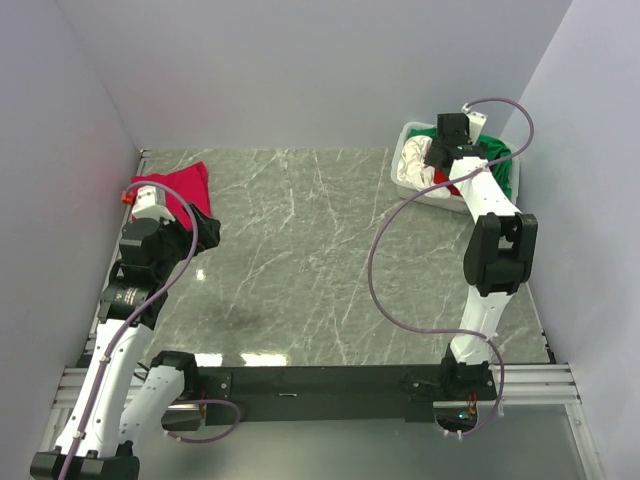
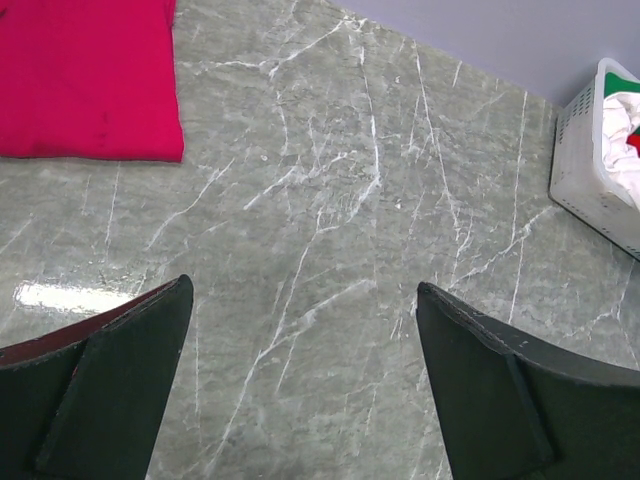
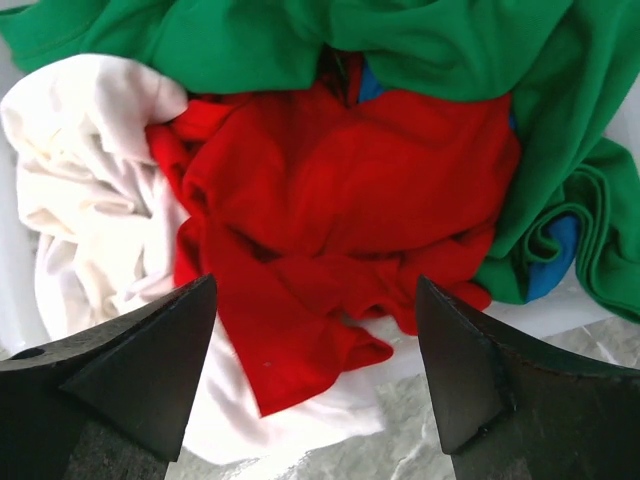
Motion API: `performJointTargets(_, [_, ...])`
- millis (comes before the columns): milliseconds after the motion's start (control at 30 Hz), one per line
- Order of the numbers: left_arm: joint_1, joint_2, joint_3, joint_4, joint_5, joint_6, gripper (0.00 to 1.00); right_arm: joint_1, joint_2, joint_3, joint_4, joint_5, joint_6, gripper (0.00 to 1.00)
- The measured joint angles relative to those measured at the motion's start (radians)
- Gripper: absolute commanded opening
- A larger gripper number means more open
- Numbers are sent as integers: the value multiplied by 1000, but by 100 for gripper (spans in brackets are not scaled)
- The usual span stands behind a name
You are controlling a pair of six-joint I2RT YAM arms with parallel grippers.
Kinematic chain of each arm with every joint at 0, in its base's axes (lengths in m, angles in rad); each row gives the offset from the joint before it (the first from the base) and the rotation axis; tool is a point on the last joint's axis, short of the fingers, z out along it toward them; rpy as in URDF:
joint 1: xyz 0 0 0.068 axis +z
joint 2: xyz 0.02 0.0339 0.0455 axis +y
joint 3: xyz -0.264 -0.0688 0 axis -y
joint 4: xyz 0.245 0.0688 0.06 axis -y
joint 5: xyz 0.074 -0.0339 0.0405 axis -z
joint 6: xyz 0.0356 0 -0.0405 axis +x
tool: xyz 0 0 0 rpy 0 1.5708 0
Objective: Fold and stack the t-shirts
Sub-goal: Grab the tshirt from the pile
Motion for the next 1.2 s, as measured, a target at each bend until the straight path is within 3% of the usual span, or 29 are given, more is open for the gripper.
performJointTargets(233, [0,10,-1,0,1,0,99,-34,5,-1,0,-56,-1,83])
performJointTargets(333, [0,14,-1,0,1,0,99,-34,22,-1,-1,-77,2,74])
performJointTargets(433, [0,16,-1,0,1,0,99,-39,51,-1,-8,-113,11,63])
performJointTargets(533, [0,20,-1,0,1,0,99,-52,74,-1,-25,-164,25,34])
performJointTargets(567, [0,20,-1,0,1,0,99,-56,77,-1,-30,-173,34,21])
performJointTargets(633, [0,20,-1,0,1,0,99,-64,77,-1,-36,-187,44,15])
performJointTargets(900, [1,21,-1,0,2,0,99,-69,76,67,-91,-158,48,15])
performJointTargets(1200, [1,20,-1,0,1,0,99,-73,59,143,-104,-106,18,31])
